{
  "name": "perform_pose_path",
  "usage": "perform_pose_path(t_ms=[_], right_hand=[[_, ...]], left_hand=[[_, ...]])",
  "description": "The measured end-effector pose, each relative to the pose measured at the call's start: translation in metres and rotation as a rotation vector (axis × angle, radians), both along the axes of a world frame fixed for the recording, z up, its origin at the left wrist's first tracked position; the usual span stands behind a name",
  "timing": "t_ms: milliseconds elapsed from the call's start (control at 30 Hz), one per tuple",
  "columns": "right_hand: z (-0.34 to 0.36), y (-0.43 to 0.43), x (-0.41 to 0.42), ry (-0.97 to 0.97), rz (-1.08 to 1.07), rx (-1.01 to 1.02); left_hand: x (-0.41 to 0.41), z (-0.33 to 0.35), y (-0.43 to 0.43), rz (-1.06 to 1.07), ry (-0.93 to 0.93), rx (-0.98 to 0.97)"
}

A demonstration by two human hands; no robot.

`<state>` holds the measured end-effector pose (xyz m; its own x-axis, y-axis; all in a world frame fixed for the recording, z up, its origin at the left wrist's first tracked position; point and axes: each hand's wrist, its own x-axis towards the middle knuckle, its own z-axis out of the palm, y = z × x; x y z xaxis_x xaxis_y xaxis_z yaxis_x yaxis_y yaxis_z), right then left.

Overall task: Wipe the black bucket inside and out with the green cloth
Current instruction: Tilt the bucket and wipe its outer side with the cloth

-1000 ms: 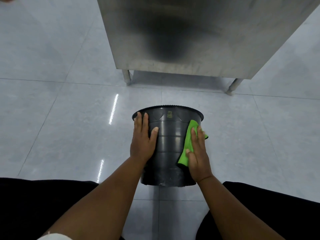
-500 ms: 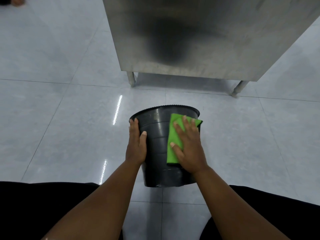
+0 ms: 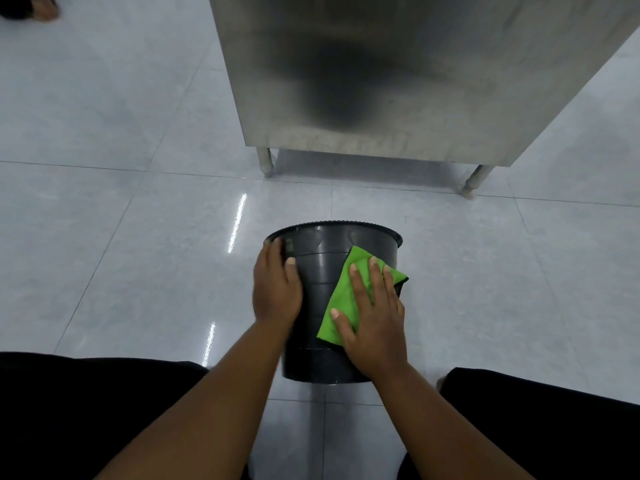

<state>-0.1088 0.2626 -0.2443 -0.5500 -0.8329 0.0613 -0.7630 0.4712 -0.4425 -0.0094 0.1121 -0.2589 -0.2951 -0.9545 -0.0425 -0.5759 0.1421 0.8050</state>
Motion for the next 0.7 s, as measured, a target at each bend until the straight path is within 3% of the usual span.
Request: perform_pose_path(t_ms=[67,200,300,367,433,567,700], right_hand=[[-0.005,0.005,0.003,0.005,0.030,-0.017],[-0.015,0.009,-0.003,-0.050,0.110,-0.072],[-0.023,0.015,-0.016,-0.446,-0.111,-0.120],[-0.027,0.015,-0.020,-0.560,-0.192,-0.095],[-0.021,0.003,-0.019,-0.491,-0.146,-0.129],[-0.001,-0.030,-0.015,0.014,0.172,-0.050],[0.000,-0.038,-0.030,0.054,0.284,-0.049]], left_hand=[[-0.019,0.007,0.024,-0.110,-0.066,-0.167],[-0.020,0.000,0.026,-0.113,-0.202,-0.169],[-0.007,-0.006,0.013,-0.096,-0.109,-0.106],[-0.003,-0.006,0.011,-0.126,-0.080,-0.093],[-0.002,-0.006,0.008,-0.143,-0.061,-0.106],[-0.005,-0.012,0.003,-0.216,-0.057,-0.164],[-0.004,-0.015,-0.002,-0.218,-0.022,-0.146]])
